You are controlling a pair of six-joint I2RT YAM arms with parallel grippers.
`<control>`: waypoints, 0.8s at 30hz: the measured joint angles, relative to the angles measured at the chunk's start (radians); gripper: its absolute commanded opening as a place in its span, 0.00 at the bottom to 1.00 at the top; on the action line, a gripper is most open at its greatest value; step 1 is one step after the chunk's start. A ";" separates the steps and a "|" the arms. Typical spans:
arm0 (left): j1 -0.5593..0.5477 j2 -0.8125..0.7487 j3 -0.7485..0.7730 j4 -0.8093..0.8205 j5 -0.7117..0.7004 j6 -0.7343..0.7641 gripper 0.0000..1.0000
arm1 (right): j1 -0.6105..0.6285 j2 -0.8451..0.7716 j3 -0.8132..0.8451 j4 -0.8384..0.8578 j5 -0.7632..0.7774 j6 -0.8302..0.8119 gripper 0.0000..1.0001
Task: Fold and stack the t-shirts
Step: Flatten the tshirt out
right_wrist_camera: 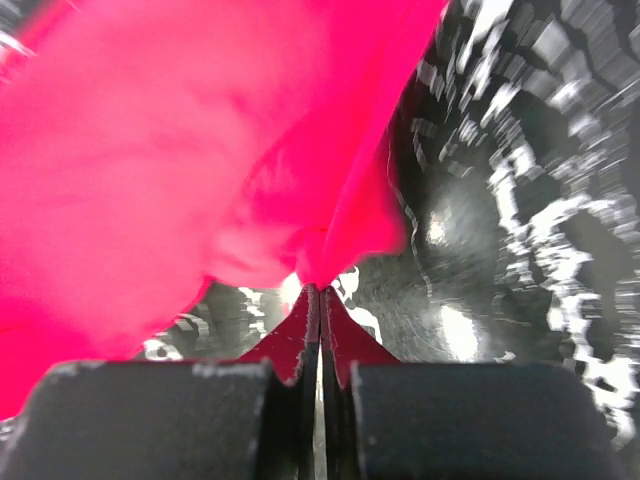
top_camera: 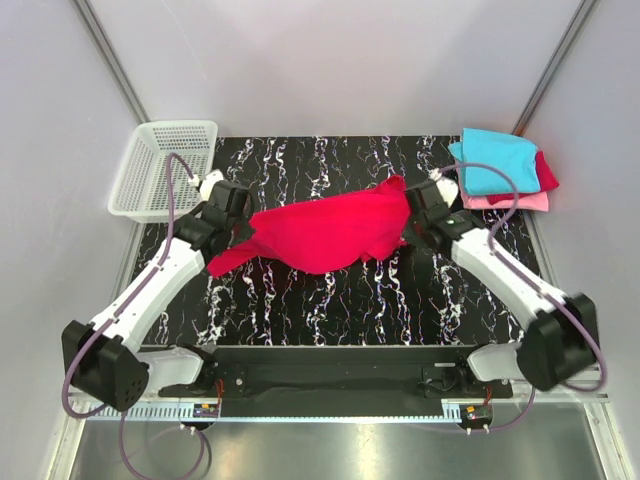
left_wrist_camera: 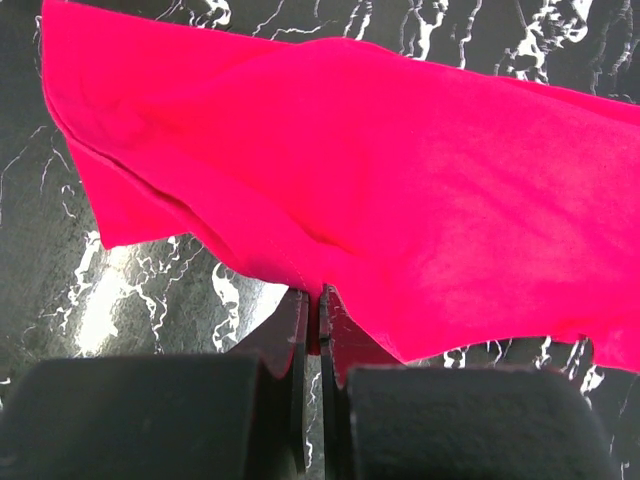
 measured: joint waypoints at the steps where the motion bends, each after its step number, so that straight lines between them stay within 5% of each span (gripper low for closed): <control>1: 0.000 -0.008 0.000 0.000 0.004 0.008 0.00 | 0.003 -0.042 0.027 -0.027 0.020 -0.008 0.00; 11: 0.001 -0.269 0.107 -0.041 0.027 0.187 0.00 | 0.004 -0.407 0.284 -0.230 0.122 -0.127 0.00; 24: 0.002 -0.593 0.309 -0.027 0.192 0.454 0.00 | 0.004 -0.724 0.481 -0.351 0.040 -0.301 0.00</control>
